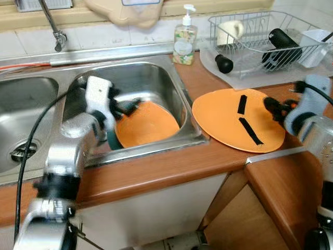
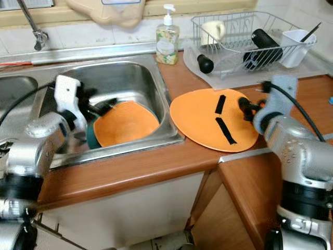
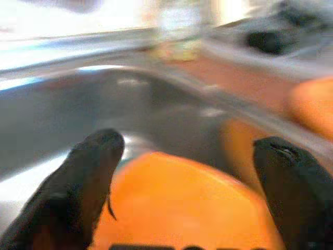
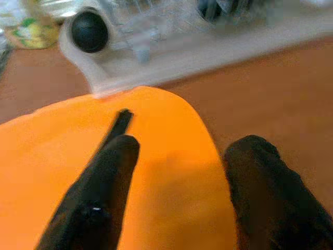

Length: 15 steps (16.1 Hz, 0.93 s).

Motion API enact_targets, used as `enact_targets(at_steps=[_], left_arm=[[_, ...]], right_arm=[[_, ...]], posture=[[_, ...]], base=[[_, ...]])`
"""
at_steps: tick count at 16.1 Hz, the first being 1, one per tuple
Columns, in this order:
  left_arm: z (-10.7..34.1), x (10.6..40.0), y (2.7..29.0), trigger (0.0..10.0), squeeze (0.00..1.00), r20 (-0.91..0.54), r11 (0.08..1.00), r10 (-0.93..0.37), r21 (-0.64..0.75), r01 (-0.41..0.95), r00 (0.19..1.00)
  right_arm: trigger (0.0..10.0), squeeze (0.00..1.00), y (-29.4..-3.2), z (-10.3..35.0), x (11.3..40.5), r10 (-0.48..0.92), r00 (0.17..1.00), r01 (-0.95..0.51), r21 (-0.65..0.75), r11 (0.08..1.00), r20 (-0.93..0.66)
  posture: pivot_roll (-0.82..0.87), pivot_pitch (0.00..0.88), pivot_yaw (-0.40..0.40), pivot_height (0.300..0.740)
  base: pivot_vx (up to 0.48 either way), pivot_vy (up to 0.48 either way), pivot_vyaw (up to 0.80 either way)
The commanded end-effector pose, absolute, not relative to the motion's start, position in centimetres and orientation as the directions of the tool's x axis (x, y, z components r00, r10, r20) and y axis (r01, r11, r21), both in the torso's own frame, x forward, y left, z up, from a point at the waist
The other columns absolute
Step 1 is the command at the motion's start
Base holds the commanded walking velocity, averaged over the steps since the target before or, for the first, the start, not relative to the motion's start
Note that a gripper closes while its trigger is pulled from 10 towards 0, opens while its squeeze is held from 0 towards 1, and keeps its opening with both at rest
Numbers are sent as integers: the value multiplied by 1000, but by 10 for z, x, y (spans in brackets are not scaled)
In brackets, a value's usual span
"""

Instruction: Kitchen organization

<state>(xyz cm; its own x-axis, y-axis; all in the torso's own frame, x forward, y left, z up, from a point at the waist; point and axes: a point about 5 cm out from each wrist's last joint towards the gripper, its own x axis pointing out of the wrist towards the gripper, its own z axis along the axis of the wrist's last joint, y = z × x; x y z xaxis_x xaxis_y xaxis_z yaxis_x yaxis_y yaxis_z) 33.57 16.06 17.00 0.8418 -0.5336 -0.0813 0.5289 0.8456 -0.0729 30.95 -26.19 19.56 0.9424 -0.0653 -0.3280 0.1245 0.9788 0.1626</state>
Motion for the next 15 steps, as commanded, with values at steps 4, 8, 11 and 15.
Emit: enact_targets(at_steps=[4,8,11,15], left_arm=[[165,322,132,10000,965,-107,757,-651,-165,633,751],[163,319,122,10000,0,-100,742,-659,-253,622,746],[165,321,120,10000,0,-83,732,-658,-306,609,749],[161,326,122,10000,0,-93,733,-637,-379,565,765]], right_arm=[[10000,1000,-266,186,307,8,929,99,268,958,-370],[10000,0,-257,176,304,151,896,-6,329,944,-418],[10000,0,-243,171,300,252,863,-101,340,935,-438],[10000,0,-225,176,297,341,840,-197,348,916,-423]], posture=[[-198,0,47,740],[-204,0,47,740],[-203,0,45,740],[-203,0,43,740]], base=[[0,0,0],[0,0,0],[0,0,0],[0,0,0]])
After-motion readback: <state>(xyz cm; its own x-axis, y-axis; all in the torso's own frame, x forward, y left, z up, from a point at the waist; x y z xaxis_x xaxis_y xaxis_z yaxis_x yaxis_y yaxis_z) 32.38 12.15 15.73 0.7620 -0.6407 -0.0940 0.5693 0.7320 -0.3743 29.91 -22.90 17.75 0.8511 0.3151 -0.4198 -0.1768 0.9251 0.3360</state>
